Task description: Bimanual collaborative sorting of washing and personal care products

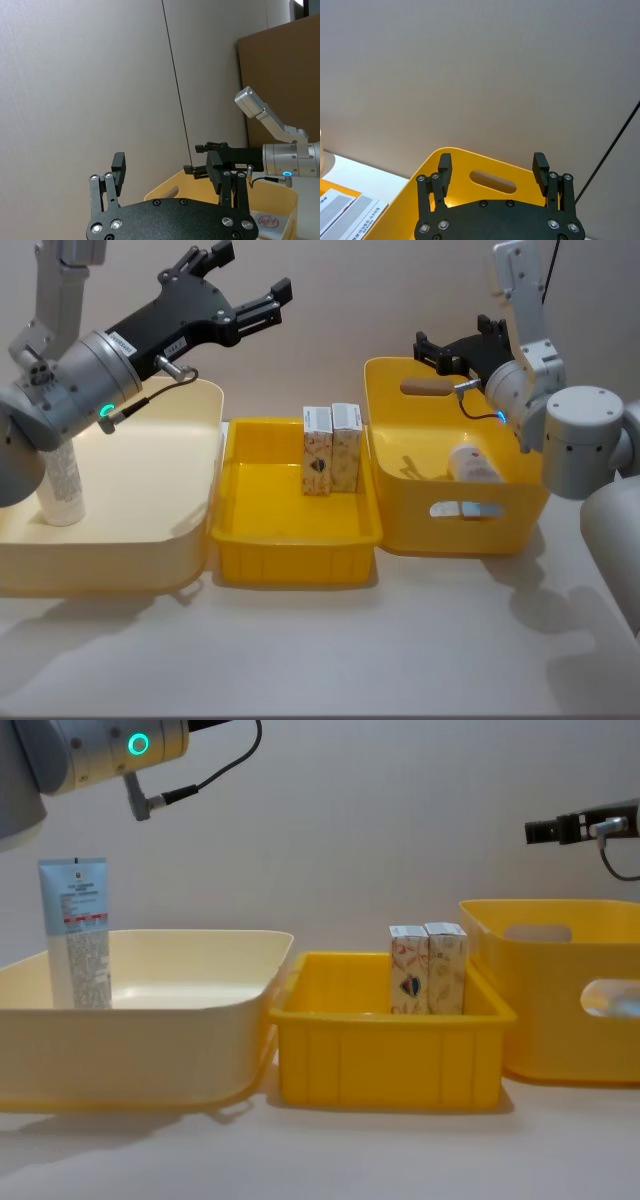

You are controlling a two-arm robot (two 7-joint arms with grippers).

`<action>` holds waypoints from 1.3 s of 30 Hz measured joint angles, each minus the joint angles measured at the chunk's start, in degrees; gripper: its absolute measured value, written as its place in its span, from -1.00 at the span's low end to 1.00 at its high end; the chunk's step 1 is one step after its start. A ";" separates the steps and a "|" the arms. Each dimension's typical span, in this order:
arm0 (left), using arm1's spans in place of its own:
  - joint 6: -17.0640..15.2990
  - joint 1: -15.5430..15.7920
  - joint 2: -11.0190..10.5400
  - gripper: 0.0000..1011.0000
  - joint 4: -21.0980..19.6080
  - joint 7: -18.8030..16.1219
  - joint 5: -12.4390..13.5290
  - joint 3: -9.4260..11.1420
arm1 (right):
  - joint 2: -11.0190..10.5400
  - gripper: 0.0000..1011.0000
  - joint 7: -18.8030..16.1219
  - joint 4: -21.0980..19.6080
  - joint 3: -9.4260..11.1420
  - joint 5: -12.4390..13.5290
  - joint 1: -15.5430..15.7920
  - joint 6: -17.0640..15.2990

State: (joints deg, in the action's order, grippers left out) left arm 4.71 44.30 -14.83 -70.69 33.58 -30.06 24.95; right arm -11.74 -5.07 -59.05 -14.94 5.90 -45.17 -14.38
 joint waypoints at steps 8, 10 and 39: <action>0.00 0.00 0.00 0.98 0.00 0.00 0.00 0.00 | 0.00 0.98 0.07 0.20 0.00 -0.06 -0.09 0.03; 0.00 0.00 0.00 0.98 0.00 0.00 0.00 0.00 | 0.00 0.98 0.08 0.22 0.00 -0.07 -0.10 0.04; 0.00 0.00 0.00 0.98 0.00 0.00 0.00 0.00 | 0.00 0.98 0.14 0.36 0.00 -0.13 -0.18 0.03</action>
State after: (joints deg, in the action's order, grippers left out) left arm 4.71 44.30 -14.83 -70.68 33.58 -30.06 24.95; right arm -11.74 -4.93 -58.69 -14.94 5.76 -45.35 -14.36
